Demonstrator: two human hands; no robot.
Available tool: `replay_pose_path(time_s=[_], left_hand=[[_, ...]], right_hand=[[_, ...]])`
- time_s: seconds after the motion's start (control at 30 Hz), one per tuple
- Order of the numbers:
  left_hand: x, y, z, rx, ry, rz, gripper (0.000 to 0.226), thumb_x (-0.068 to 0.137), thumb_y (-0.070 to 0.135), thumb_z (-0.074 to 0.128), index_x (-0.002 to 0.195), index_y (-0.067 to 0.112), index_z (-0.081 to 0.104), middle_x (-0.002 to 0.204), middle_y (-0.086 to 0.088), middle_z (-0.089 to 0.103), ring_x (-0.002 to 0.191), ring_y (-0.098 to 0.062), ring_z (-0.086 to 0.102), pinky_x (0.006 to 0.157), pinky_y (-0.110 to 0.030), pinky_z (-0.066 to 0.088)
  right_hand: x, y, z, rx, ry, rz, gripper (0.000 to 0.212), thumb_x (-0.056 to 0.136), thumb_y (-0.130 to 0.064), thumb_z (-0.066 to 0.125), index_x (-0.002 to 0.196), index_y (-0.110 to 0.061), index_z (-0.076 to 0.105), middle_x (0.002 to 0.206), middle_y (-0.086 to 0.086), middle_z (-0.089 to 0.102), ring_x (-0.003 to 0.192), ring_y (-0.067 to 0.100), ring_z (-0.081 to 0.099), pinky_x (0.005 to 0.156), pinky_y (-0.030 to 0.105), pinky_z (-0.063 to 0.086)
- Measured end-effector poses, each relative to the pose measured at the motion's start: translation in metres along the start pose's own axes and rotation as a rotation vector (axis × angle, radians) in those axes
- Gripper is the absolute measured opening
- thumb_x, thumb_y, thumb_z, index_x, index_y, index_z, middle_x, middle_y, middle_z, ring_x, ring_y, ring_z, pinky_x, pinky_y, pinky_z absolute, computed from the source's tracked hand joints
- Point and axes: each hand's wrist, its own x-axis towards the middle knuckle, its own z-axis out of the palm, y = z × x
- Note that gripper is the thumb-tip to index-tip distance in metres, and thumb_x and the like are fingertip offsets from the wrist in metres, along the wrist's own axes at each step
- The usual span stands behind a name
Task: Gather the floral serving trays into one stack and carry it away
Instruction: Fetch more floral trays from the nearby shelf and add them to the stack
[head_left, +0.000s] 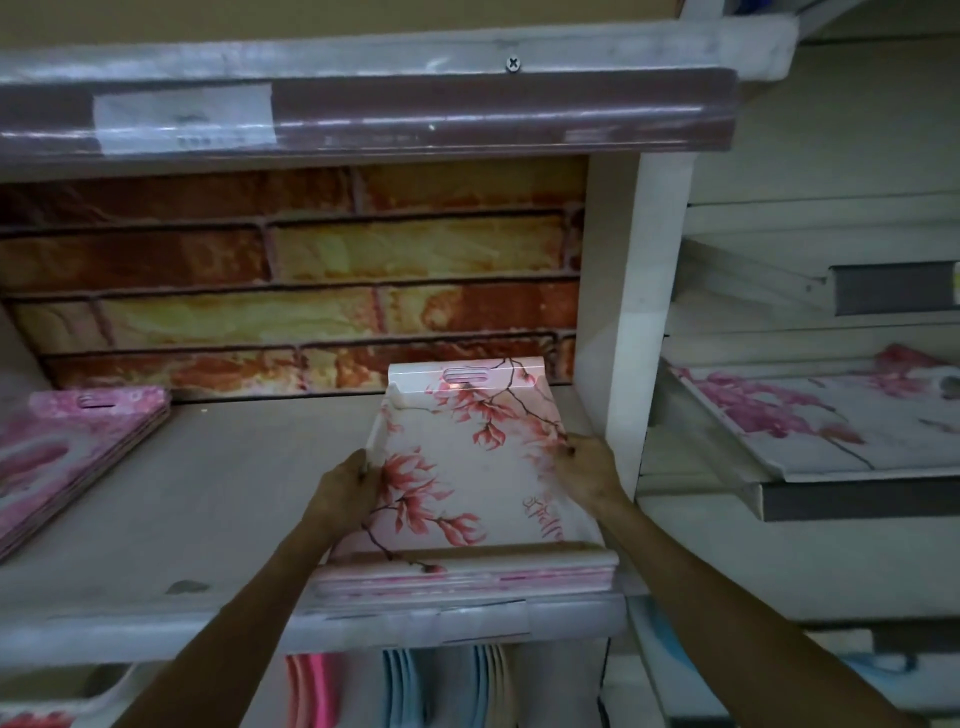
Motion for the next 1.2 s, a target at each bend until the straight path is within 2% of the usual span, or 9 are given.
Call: replay_pose_path(time_s=[0.27, 0.4, 0.53, 0.63, 0.7, 0.83, 0.97, 1.1, 1.2], left_hand=[[-0.002, 0.001, 0.005, -0.014, 0.054, 0.035, 0.036, 0.103, 0.031, 0.037, 0.124, 0.008, 0.054, 0.112, -0.024, 0.066, 0.093, -0.041, 0.065, 0.08, -0.041, 0.054], [-0.004, 0.002, 0.009, -0.019, 0.087, 0.047, 0.035, 0.102, 0.026, 0.04, 0.123, 0.004, 0.056, 0.12, -0.023, 0.064, 0.105, -0.04, 0.061, 0.087, -0.038, 0.047], [-0.001, -0.002, 0.01, -0.06, 0.096, 0.048, 0.034, 0.101, 0.022, 0.041, 0.124, 0.002, 0.054, 0.121, -0.025, 0.062, 0.105, -0.041, 0.06, 0.088, -0.04, 0.046], [0.003, -0.005, 0.011, -0.054, 0.093, 0.057, 0.035, 0.1, 0.023, 0.043, 0.127, 0.002, 0.051, 0.121, -0.026, 0.061, 0.105, -0.043, 0.059, 0.086, -0.042, 0.046], [0.002, -0.004, 0.009, -0.041, 0.101, 0.111, 0.036, 0.098, 0.021, 0.049, 0.129, 0.001, 0.05, 0.122, -0.027, 0.059, 0.105, -0.044, 0.058, 0.087, -0.045, 0.047], [-0.002, 0.002, -0.003, 0.053, 0.144, 0.256, 0.037, 0.093, 0.014, 0.058, 0.128, 0.001, 0.056, 0.127, -0.029, 0.056, 0.11, -0.046, 0.056, 0.093, -0.052, 0.048], [-0.009, 0.026, -0.007, -0.035, 0.206, 0.358, 0.029, 0.094, 0.011, 0.058, 0.122, 0.006, 0.063, 0.128, -0.021, 0.055, 0.105, -0.038, 0.06, 0.093, -0.047, 0.05], [-0.03, 0.081, 0.003, -0.233, 0.169, 0.477, 0.022, 0.096, 0.009, 0.054, 0.114, 0.013, 0.066, 0.114, -0.005, 0.063, 0.089, -0.022, 0.064, 0.066, -0.016, 0.049], [-0.044, 0.123, 0.021, -0.211, 0.123, 0.641, 0.021, 0.095, 0.008, 0.055, 0.109, 0.021, 0.066, 0.11, -0.001, 0.067, 0.09, -0.02, 0.066, 0.073, -0.02, 0.052]], right_hand=[[0.013, 0.012, 0.008, -0.144, -0.041, -0.044, 0.02, 0.097, -0.017, 0.05, 0.098, -0.01, 0.068, 0.108, 0.015, 0.064, 0.092, 0.031, 0.065, 0.081, 0.031, 0.056], [0.016, 0.018, 0.01, -0.189, -0.023, -0.046, 0.023, 0.098, -0.02, 0.047, 0.102, -0.01, 0.067, 0.109, 0.015, 0.064, 0.087, 0.026, 0.066, 0.084, 0.033, 0.057], [0.014, 0.015, 0.01, -0.153, 0.003, 0.008, 0.022, 0.097, -0.022, 0.051, 0.1, -0.011, 0.07, 0.104, 0.013, 0.066, 0.085, 0.021, 0.065, 0.074, 0.019, 0.049], [0.002, 0.001, 0.0, -0.123, 0.008, 0.024, 0.028, 0.099, -0.027, 0.051, 0.102, -0.008, 0.07, 0.094, 0.003, 0.066, 0.074, 0.012, 0.059, 0.048, 0.001, 0.035], [-0.006, -0.005, -0.009, -0.102, -0.018, 0.025, 0.032, 0.099, -0.033, 0.051, 0.104, -0.008, 0.07, 0.09, 0.001, 0.064, 0.07, 0.009, 0.055, 0.044, 0.002, 0.035], [-0.022, -0.014, -0.037, -0.081, -0.005, 0.005, 0.027, 0.098, -0.03, 0.051, 0.1, -0.01, 0.07, 0.099, 0.005, 0.068, 0.086, 0.016, 0.058, 0.071, 0.021, 0.044], [-0.035, -0.024, -0.075, 0.102, 0.026, -0.032, 0.023, 0.098, -0.017, 0.051, 0.079, -0.014, 0.064, 0.077, 0.003, 0.065, 0.071, 0.018, 0.061, 0.075, 0.04, 0.057], [-0.048, -0.03, -0.12, 0.219, 0.1, -0.031, 0.019, 0.098, -0.016, 0.053, 0.099, -0.004, 0.067, 0.077, 0.004, 0.066, 0.064, 0.014, 0.06, 0.058, 0.028, 0.051], [-0.058, -0.029, -0.157, 0.244, 0.124, -0.057, 0.016, 0.098, -0.015, 0.053, 0.089, -0.01, 0.066, 0.074, 0.002, 0.065, 0.061, 0.012, 0.059, 0.053, 0.023, 0.048]])
